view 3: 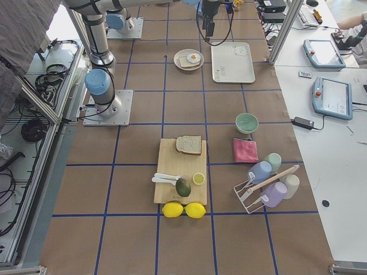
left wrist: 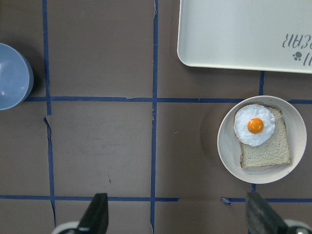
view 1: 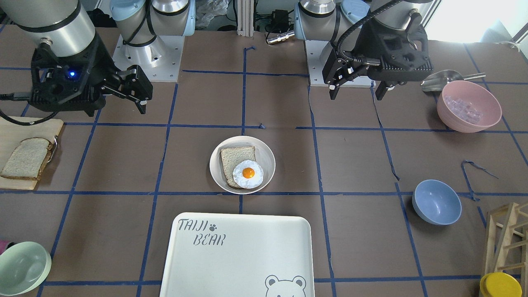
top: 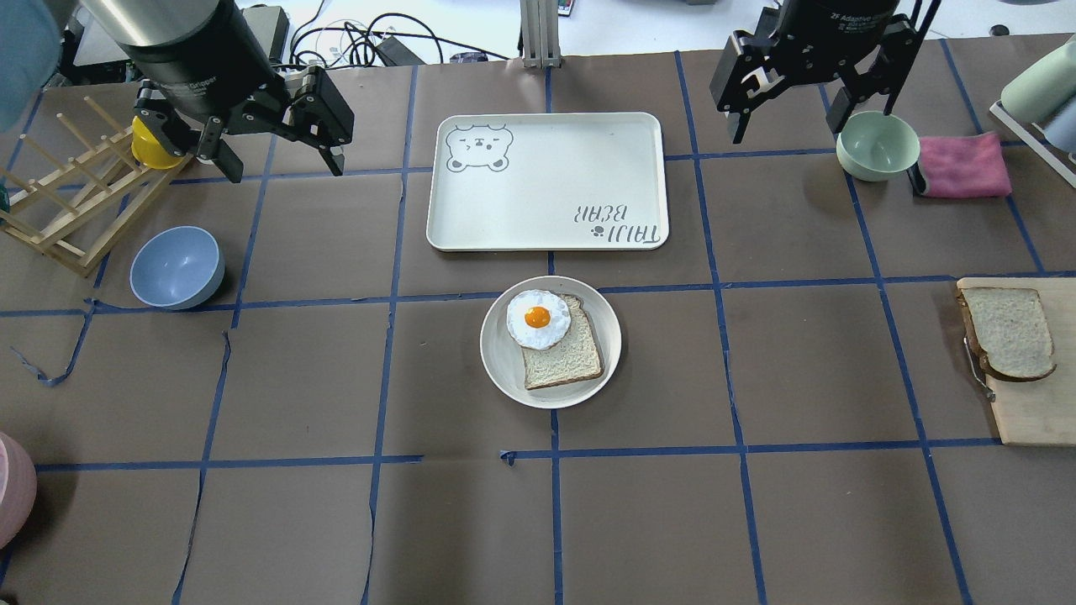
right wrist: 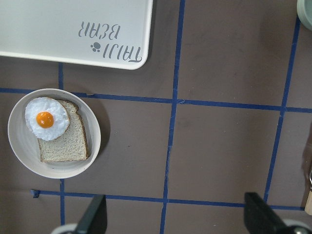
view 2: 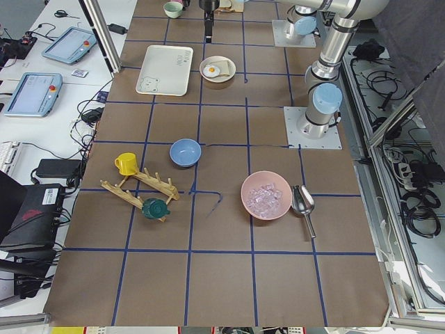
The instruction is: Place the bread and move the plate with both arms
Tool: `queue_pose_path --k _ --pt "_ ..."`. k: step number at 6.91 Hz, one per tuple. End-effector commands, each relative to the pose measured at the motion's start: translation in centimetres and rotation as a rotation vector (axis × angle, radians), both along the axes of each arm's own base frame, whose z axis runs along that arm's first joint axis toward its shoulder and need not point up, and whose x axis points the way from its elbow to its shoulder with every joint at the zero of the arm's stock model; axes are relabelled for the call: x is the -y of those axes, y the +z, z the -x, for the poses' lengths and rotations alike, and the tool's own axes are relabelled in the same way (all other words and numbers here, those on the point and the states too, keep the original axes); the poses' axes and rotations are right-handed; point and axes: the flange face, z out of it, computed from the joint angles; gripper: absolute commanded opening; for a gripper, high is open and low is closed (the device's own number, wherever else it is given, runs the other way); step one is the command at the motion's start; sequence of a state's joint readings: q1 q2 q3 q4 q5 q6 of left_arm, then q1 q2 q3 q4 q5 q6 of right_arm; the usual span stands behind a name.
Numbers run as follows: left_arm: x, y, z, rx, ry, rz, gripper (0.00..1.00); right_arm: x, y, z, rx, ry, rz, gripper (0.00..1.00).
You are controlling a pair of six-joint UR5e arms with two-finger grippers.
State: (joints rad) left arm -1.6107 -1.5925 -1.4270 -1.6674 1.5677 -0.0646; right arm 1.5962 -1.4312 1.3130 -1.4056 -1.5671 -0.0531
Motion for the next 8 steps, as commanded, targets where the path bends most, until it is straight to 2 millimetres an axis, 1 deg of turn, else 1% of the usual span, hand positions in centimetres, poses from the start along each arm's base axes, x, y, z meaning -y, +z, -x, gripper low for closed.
queue_pose_path --k 1,4,5,6,7,8 --pt "0.06 0.03 0.0 0.0 0.0 0.001 1.0 0.02 0.01 0.08 -0.004 0.001 0.001 1.0" --pt "0.18 -0.05 0.01 0.0 0.0 -0.001 1.0 0.04 -0.07 0.17 -0.004 -0.002 0.0 1.0" --pt "0.2 -0.05 -0.08 0.002 0.001 -0.001 0.92 0.0 -0.49 0.15 -0.002 -0.002 -0.008 1.0" --pt "0.2 -0.05 -0.07 0.0 0.001 -0.001 0.91 0.0 -0.64 0.23 -0.002 -0.003 -0.011 1.0" --pt "0.19 0.03 0.02 -0.002 0.003 0.001 0.93 -0.08 -0.65 0.25 -0.004 -0.002 -0.013 1.0" --pt "0.06 0.16 0.02 -0.002 0.012 0.002 1.0 -0.08 -0.65 0.27 -0.005 -0.002 -0.013 1.0"
